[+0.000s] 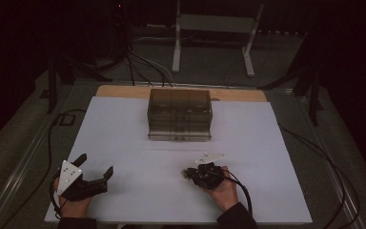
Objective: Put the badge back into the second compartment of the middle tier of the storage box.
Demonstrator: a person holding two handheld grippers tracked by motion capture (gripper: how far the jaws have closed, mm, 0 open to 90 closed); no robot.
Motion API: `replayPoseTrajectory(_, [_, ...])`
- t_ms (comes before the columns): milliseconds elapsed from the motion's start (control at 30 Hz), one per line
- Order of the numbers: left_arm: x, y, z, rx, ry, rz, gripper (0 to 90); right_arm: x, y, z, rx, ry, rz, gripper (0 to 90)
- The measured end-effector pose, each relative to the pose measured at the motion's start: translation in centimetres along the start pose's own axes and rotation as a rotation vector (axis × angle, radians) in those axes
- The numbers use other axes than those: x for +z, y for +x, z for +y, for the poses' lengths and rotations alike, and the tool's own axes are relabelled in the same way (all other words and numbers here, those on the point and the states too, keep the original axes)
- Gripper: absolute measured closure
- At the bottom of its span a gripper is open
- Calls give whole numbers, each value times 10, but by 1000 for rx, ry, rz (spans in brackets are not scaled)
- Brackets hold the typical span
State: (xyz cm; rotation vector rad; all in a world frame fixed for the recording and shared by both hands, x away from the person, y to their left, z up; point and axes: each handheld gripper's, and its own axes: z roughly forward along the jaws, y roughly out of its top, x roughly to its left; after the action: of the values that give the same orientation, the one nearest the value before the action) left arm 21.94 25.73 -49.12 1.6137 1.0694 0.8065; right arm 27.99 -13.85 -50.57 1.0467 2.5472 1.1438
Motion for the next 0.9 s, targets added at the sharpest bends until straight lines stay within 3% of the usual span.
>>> replayPoseTrajectory(267, [0,0,0,0,1,0,3,4,10,-3,-63,55,-10,864])
replayPoseTrajectory(567, [0,0,0,0,1,0,3,3,9,-3,-52,50,-10,867])
replayPoseTrajectory(900, [1,0,0,0,4,0,3,-8,7,2,-19,-5,1,867])
